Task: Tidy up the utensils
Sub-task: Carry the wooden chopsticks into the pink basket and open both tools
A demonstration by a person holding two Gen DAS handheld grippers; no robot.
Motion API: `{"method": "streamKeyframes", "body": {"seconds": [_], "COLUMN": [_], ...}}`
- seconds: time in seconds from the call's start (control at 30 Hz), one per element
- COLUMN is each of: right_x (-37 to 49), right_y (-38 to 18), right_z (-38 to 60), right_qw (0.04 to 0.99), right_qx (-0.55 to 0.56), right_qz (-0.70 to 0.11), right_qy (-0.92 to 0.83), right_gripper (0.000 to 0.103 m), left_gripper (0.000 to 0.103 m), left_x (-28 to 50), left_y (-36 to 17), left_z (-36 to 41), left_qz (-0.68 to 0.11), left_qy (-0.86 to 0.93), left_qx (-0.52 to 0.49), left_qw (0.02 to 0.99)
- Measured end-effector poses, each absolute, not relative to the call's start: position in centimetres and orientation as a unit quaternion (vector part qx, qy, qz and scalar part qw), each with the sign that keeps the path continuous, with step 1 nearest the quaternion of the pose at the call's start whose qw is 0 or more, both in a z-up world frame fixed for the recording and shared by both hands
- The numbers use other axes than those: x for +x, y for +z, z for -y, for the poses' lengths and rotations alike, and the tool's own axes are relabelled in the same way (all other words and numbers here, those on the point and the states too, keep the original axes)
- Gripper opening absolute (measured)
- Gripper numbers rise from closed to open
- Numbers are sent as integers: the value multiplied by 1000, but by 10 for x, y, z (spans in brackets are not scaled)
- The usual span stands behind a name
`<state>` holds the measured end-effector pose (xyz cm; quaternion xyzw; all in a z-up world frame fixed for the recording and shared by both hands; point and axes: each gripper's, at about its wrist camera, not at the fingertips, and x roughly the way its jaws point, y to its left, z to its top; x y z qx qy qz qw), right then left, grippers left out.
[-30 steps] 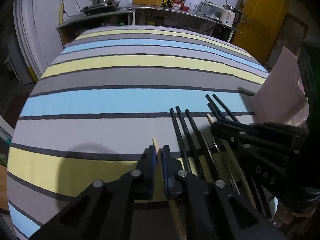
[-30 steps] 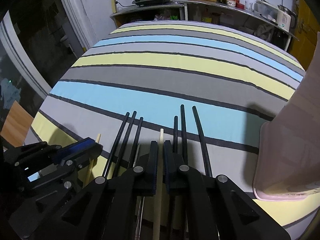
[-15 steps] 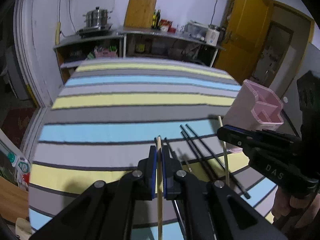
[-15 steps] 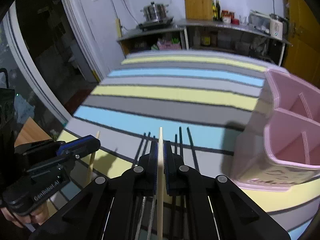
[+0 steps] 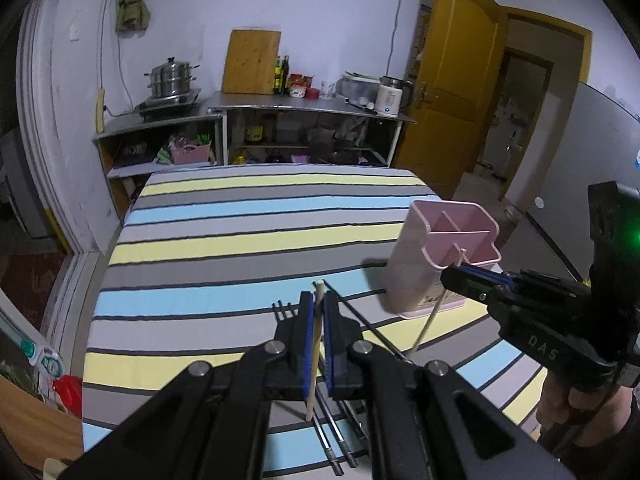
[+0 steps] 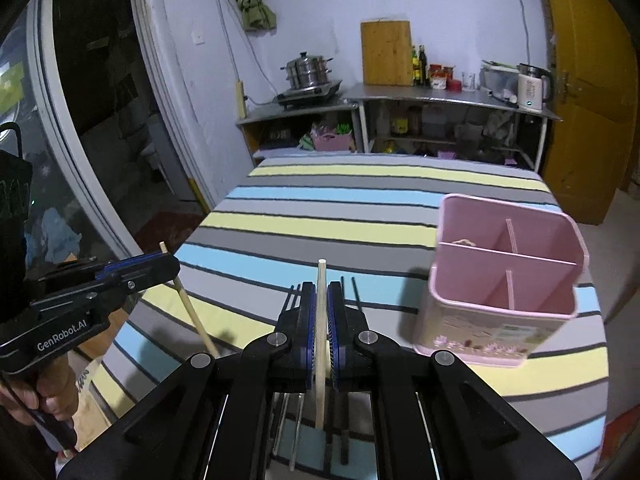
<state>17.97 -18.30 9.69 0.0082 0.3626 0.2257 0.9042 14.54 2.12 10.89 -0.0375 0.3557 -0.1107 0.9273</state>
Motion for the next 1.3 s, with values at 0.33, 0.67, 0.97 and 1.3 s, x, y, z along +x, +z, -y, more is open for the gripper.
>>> {"method": "streamKeyframes", "body": {"seconds": [0.33,0.67,0.97,1.3], "right_x": [170,172,197,236], "right_y": [126,173,206,148], "right_z": [238,300,320,317], "right_qw": [924,949,961,945], "right_qx": [48,90,127,140], "right_qz": [-328,-270,-216,-272], "right_qy": [189,138,115,114], "right_gripper": [6,6,6,6], "left_gripper": [5,5,5,5], "left_x": [154,191,222,257], "left_y": [138,176,207,145], "left_z": [17,69,83,91], "left_qz": [-342,-317,-268,-319], "left_qy": [-152,-207,-221,-214], "left_qx": [-38,-61,-89,-97], "left_qw": [927,924,933,918]}}
